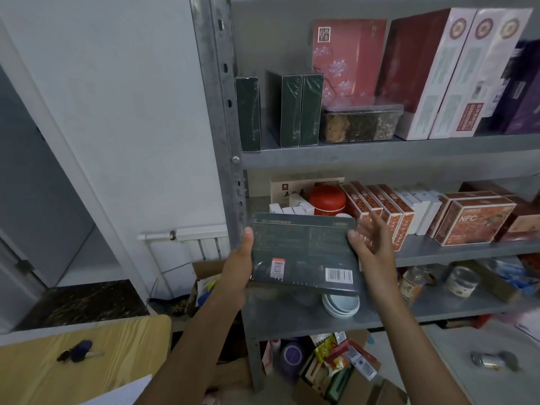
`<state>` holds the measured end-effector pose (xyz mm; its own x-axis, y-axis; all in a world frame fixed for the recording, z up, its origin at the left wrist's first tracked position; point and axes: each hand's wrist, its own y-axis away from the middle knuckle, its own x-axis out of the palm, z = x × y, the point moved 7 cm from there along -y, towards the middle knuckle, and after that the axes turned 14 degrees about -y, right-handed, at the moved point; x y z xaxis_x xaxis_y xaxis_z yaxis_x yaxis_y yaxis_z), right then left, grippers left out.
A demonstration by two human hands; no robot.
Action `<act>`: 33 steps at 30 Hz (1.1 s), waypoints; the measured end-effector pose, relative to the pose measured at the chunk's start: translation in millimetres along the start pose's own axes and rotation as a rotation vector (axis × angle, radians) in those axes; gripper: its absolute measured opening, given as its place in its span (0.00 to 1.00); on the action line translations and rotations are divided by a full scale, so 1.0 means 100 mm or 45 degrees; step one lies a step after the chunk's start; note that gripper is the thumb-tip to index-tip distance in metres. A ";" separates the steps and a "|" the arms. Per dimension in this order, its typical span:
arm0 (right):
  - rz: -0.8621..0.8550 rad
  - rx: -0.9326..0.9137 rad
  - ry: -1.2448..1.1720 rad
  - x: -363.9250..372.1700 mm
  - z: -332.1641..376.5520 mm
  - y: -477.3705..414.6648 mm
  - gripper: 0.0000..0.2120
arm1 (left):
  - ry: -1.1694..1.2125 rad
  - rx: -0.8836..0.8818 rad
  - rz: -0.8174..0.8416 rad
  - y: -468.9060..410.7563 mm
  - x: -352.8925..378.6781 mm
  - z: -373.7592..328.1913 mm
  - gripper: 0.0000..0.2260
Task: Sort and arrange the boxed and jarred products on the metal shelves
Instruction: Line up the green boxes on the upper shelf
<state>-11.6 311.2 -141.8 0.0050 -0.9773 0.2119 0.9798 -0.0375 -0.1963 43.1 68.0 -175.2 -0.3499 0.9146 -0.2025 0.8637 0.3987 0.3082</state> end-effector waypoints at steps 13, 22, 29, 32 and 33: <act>0.339 0.276 -0.657 0.23 -0.04 0.30 0.28 | -0.533 0.421 -0.326 0.10 -0.10 -0.29 0.13; 0.339 -0.438 0.117 0.58 0.13 0.70 0.33 | -0.332 0.825 0.353 0.81 0.63 -0.71 0.23; 0.708 -0.663 0.342 0.65 0.25 0.85 0.33 | 0.002 0.742 0.319 0.66 0.36 -0.61 0.28; 0.423 -0.572 0.423 0.27 0.40 0.50 0.37 | -0.050 0.726 0.364 0.56 0.17 -0.65 0.25; 0.300 -0.500 0.389 0.12 0.47 0.37 0.41 | -0.045 0.725 0.436 0.54 0.13 -0.66 0.25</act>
<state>33.8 308.1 -101.0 0.1001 -0.9825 -0.1572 0.8107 0.1721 -0.5595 61.2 105.6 -99.4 -0.0183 0.9767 -0.2137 0.9840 -0.0203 -0.1771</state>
